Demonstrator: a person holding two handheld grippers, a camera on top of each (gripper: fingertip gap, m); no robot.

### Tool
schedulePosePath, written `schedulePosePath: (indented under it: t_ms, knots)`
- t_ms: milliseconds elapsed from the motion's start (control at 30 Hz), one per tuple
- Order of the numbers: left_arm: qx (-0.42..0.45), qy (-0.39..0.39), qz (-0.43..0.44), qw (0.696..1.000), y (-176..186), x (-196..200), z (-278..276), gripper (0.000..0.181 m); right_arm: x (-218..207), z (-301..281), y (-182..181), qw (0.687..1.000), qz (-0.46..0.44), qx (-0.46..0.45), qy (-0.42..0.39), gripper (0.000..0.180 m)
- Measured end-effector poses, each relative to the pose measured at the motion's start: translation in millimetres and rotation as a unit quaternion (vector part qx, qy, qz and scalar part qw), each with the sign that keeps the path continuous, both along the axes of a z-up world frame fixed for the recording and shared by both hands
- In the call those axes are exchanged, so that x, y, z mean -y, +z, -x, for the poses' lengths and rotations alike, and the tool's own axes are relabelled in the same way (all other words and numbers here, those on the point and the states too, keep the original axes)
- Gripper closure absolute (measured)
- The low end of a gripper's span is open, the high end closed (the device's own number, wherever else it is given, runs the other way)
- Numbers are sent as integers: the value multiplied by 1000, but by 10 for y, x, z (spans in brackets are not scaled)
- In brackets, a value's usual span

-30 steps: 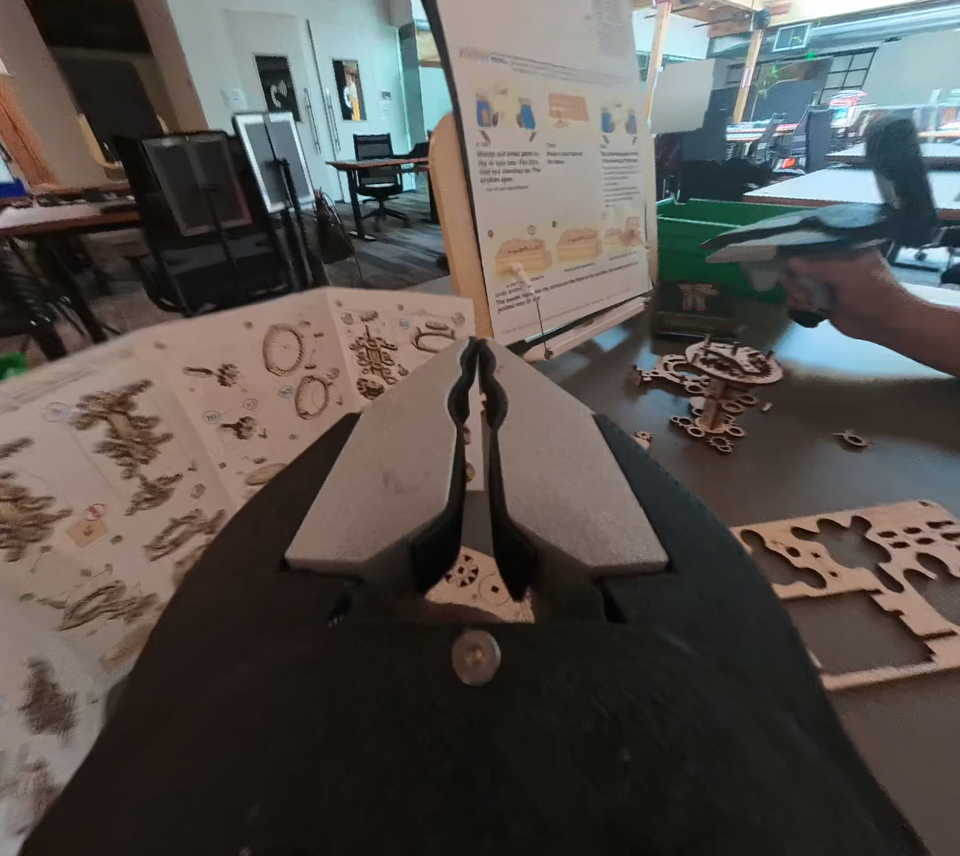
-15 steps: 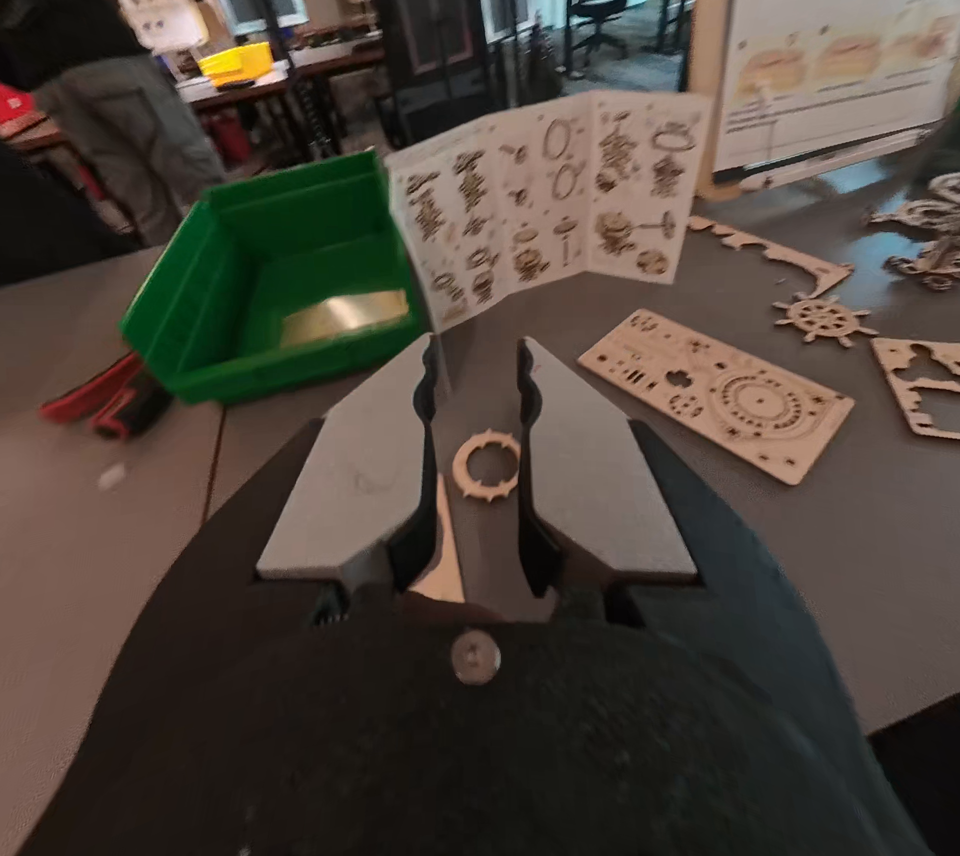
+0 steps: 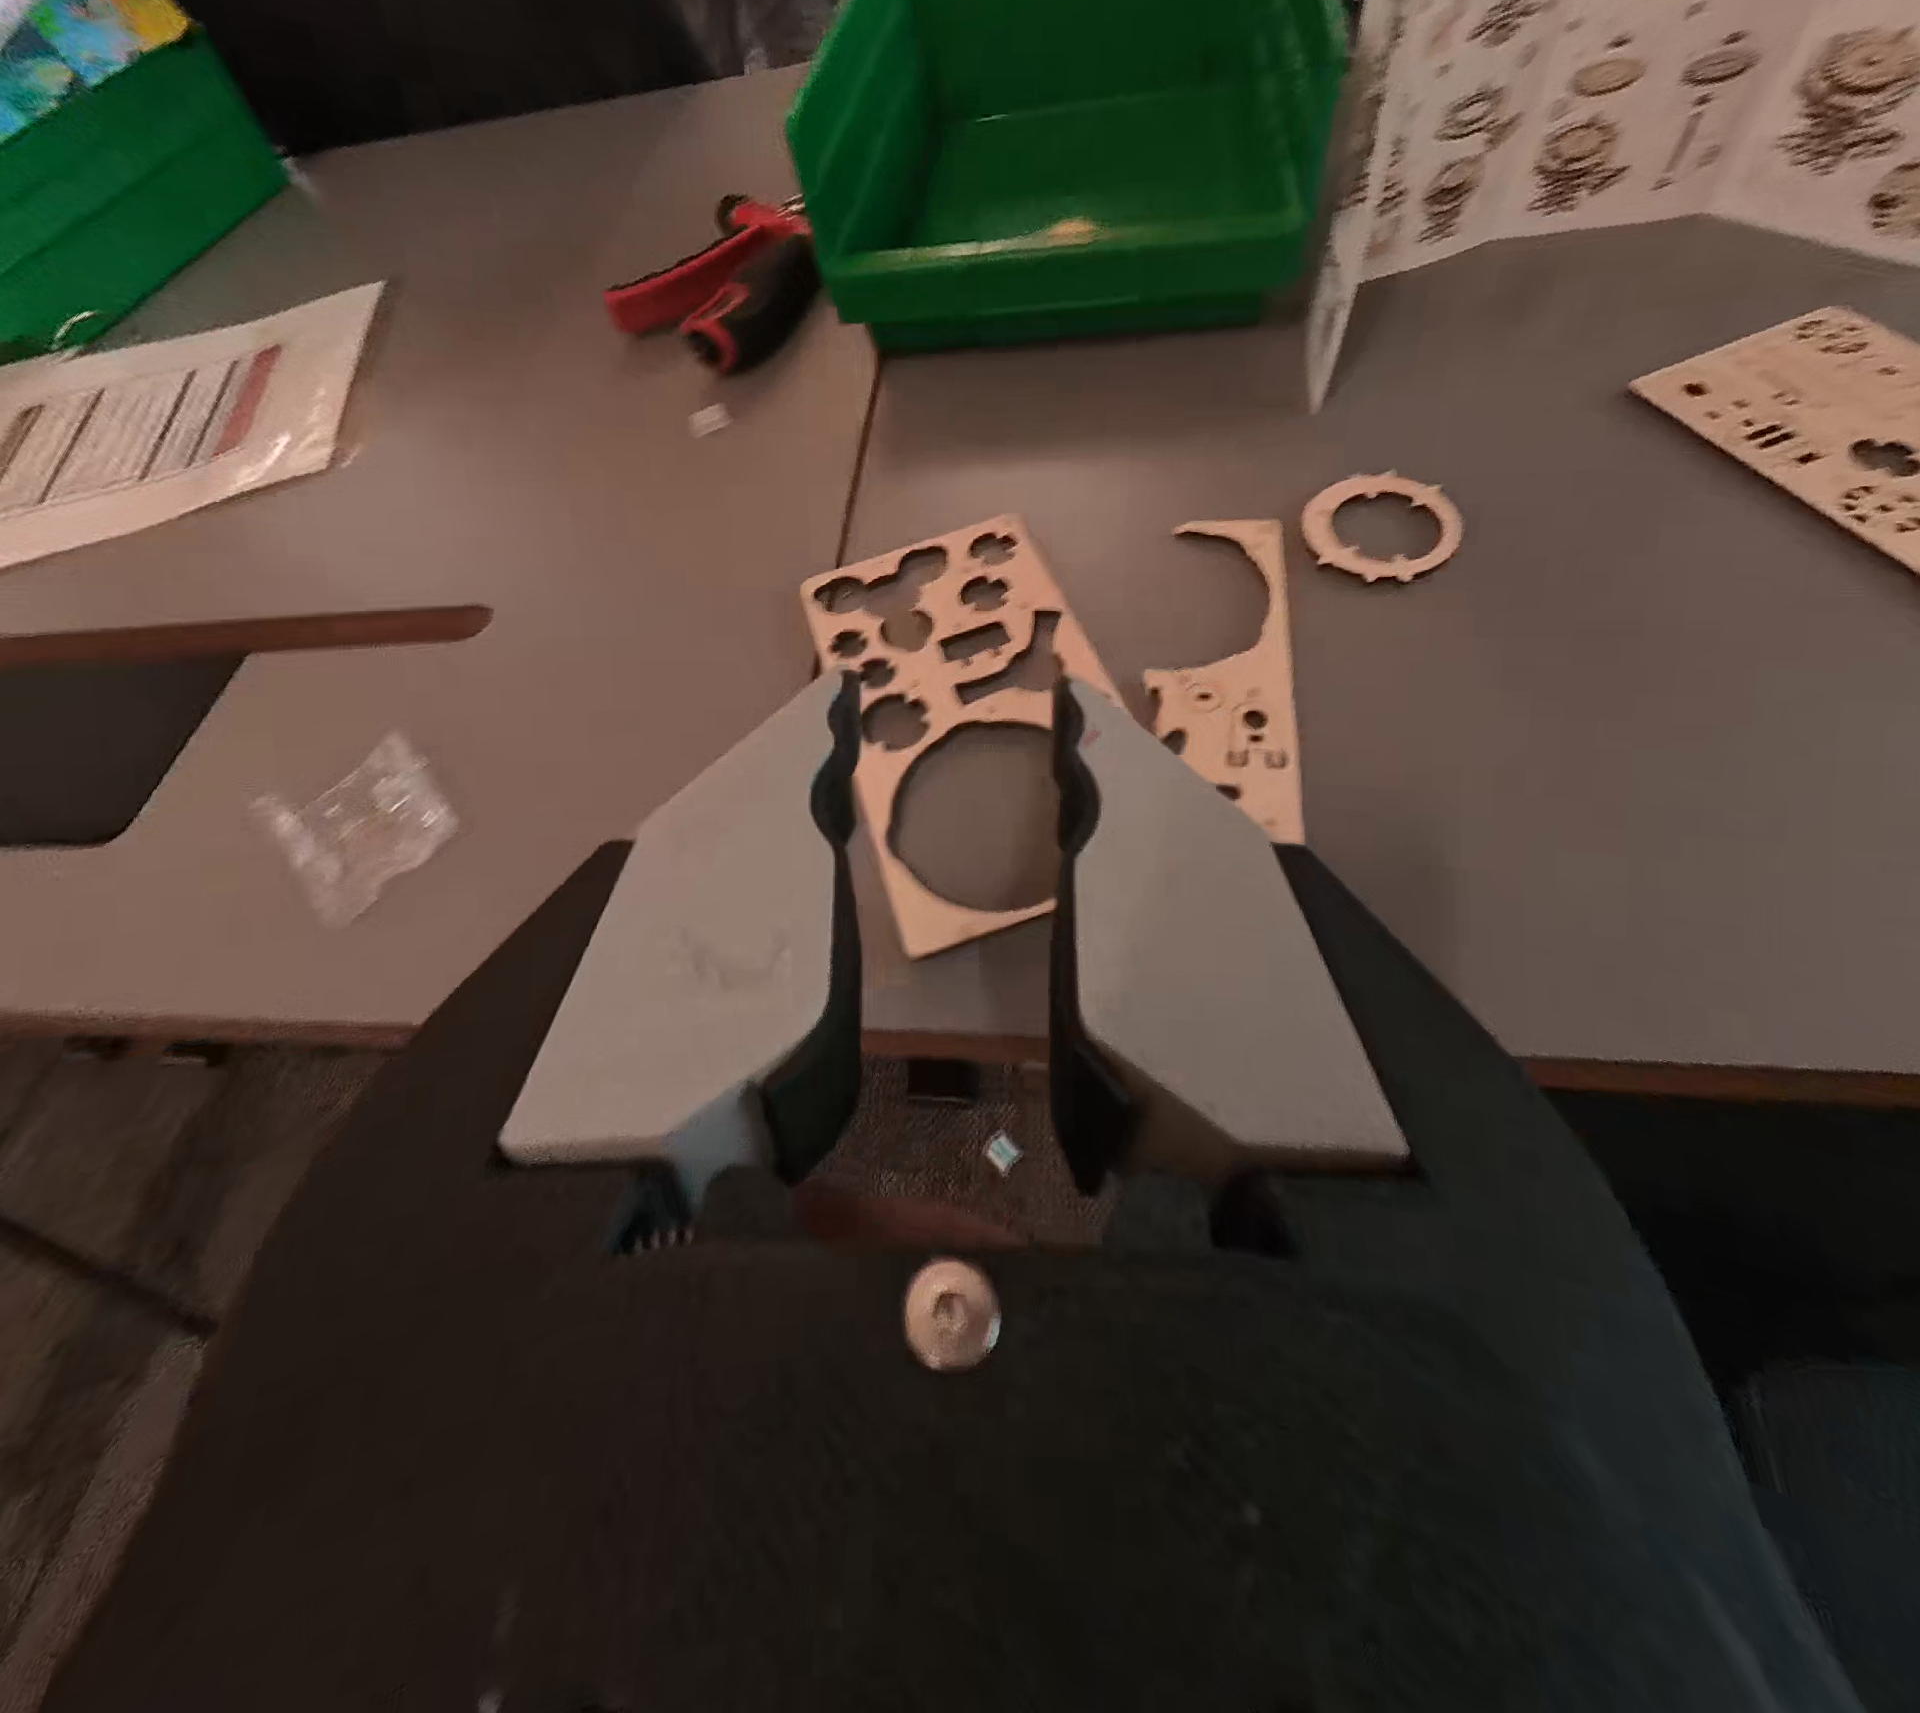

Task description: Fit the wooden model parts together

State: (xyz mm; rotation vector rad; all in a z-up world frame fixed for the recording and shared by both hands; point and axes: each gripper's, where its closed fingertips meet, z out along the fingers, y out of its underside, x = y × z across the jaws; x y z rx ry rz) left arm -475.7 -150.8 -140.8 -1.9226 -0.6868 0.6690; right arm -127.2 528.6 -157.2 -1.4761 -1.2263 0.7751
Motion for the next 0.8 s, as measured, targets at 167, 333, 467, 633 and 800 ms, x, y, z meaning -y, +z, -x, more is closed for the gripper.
schedulePosePath:
  t_ms: [167, 333, 467, 633, 800]
  knots:
    - [29, 8, -1, 1000, -155, 157, -13, 145, 4, 23, -62, 1000, -2, 13, -1, 146]
    - [51, -7, 16, 999, -383, 72, -39, 145, -10, 26, -119, 1000, 4, 24, -5, 146]
    - [66, -39, -4, 997, -443, -149, -128, 145, -21, 30, -157, 999, 17, 28, -6, 144]
    - [60, -128, -18, 990, -401, -896, -415, 142, -24, 44, -193, 999, 19, 34, -5, 141]
    - [55, -268, -42, 961, -230, -1950, -953, 144, -10, 37, -171, 999, 18, 33, -4, 140]
